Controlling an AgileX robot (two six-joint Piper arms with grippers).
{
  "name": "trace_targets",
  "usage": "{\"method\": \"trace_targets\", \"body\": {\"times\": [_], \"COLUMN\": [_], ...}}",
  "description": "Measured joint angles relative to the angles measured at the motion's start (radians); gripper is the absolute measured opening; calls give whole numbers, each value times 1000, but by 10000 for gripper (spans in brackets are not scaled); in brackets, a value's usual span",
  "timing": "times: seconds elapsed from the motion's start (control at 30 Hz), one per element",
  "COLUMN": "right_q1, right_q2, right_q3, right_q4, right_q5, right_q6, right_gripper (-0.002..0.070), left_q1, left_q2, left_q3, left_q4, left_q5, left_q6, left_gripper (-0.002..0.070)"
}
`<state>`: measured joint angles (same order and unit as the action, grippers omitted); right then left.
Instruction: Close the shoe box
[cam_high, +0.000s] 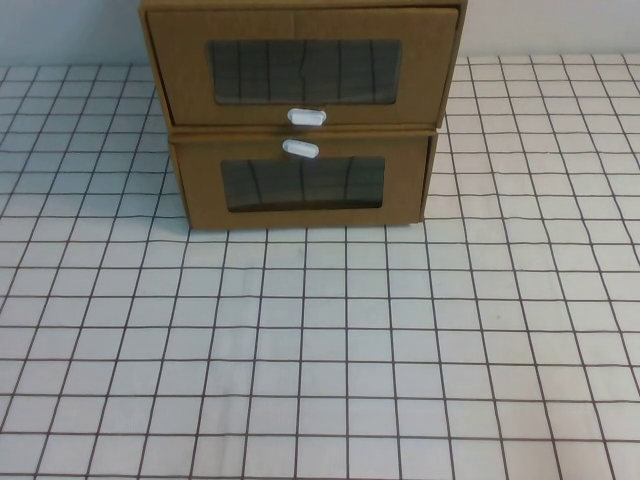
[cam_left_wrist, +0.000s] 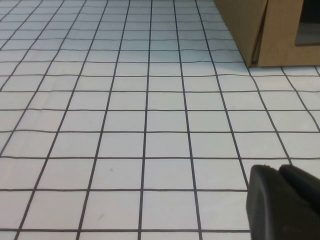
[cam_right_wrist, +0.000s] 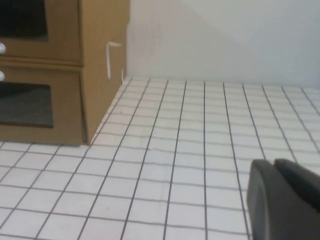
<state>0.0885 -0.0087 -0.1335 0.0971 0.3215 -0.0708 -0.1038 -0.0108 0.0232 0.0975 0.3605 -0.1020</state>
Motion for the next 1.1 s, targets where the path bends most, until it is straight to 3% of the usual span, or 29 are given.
{"method": "trace_targets", "body": {"times": [0.17, 0.37, 1.1], "right_q1": [-40, -50, -51], "right_q2": [0, 0, -2], "right_q3": [152, 156, 156], "right_q4": [117, 103, 99], "right_q5": [-66, 83, 88], "right_q6": [0, 0, -31], "right_gripper": [-13, -13, -13], "left_q1": [0, 1, 1], "left_q2": [0, 0, 0], "left_q3": [0, 0, 0], "left_q4": [0, 0, 0], "left_q5": [0, 0, 0], "left_q6": [0, 0, 0], "left_gripper": [-5, -5, -5]}}
